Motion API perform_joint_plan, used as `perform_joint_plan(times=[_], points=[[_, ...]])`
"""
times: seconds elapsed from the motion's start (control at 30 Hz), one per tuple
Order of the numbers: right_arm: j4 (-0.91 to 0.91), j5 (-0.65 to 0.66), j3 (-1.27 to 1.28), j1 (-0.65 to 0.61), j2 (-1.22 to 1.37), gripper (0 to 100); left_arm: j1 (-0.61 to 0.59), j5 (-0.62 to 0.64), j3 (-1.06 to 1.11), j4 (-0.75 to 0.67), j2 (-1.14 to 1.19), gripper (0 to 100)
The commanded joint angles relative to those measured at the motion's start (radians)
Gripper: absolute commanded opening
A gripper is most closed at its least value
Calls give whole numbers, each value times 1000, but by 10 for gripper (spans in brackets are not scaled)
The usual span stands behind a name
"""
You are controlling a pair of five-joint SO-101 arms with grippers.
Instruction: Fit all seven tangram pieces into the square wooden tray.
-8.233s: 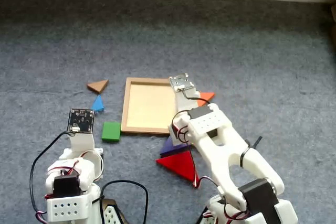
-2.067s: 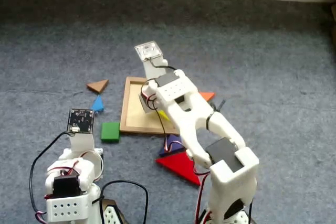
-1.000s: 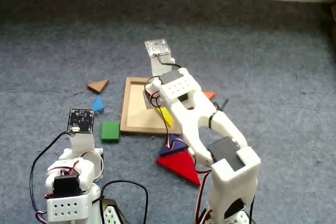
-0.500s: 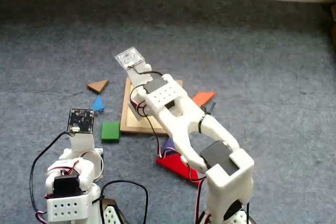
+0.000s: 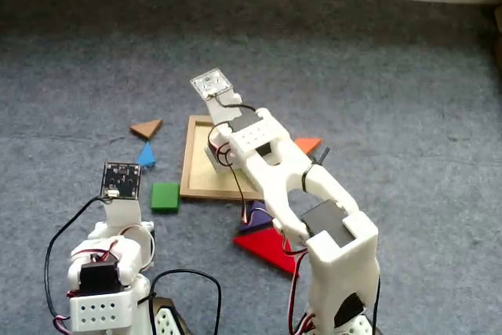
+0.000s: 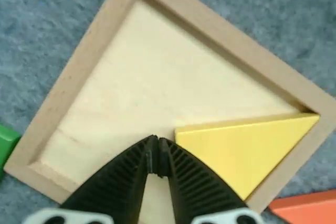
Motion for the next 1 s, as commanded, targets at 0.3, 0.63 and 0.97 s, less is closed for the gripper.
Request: perform_joint_plan(times=[0.3, 0.63, 0.97], points=[[214, 3, -21, 31, -67, 9, -10, -9, 21, 5, -10, 24], [269, 8, 159, 27, -470, 9, -10, -9, 21, 5, -10, 24], [263, 11, 515, 18, -834, 9, -10, -9, 21, 5, -10, 24]])
